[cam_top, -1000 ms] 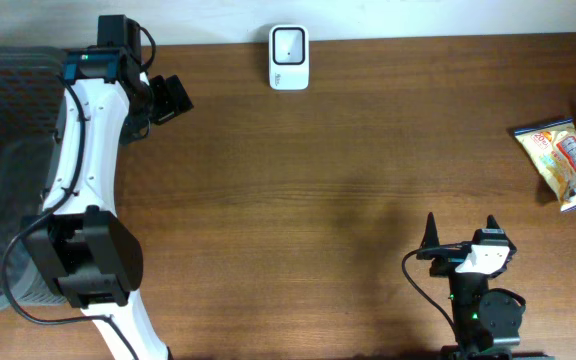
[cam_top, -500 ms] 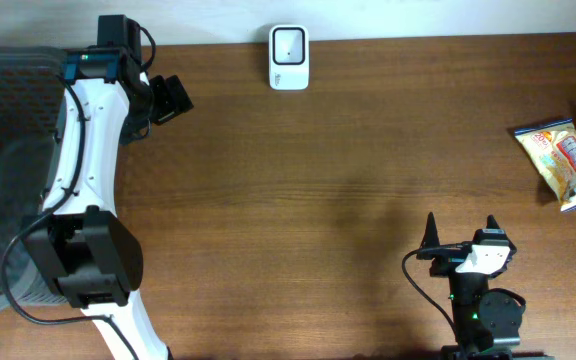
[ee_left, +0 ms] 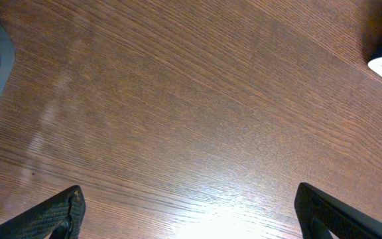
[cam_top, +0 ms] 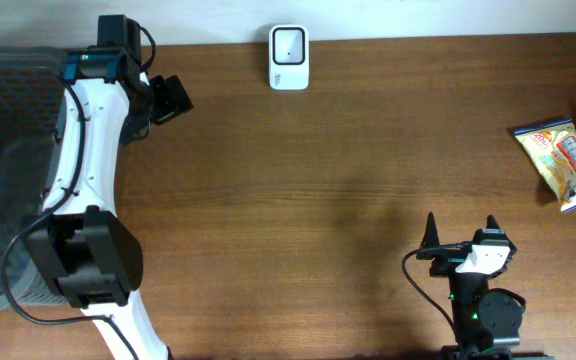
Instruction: Scan the item barcode
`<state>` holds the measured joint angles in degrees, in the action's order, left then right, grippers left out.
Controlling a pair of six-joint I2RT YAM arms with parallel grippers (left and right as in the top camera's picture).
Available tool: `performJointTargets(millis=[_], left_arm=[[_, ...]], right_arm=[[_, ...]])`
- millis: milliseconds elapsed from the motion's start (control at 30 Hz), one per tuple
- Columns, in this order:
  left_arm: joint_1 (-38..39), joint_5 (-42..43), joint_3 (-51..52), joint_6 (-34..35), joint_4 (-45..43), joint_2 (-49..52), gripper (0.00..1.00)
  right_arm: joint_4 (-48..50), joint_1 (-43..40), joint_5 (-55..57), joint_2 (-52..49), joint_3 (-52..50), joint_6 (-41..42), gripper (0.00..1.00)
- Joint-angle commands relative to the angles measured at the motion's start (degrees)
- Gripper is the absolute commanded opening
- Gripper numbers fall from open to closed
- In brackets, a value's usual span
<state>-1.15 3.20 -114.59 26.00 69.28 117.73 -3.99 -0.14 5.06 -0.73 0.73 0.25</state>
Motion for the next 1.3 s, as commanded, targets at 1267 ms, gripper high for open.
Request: performJointTargets(millis=[1267], left_arm=[[8.48,-6.23,98.88,-25.42,-50.6,-109.63,0.99]], right_arm=[[-0.28,-0.28,0.13,0.55,-0.42,0.66,0.99]])
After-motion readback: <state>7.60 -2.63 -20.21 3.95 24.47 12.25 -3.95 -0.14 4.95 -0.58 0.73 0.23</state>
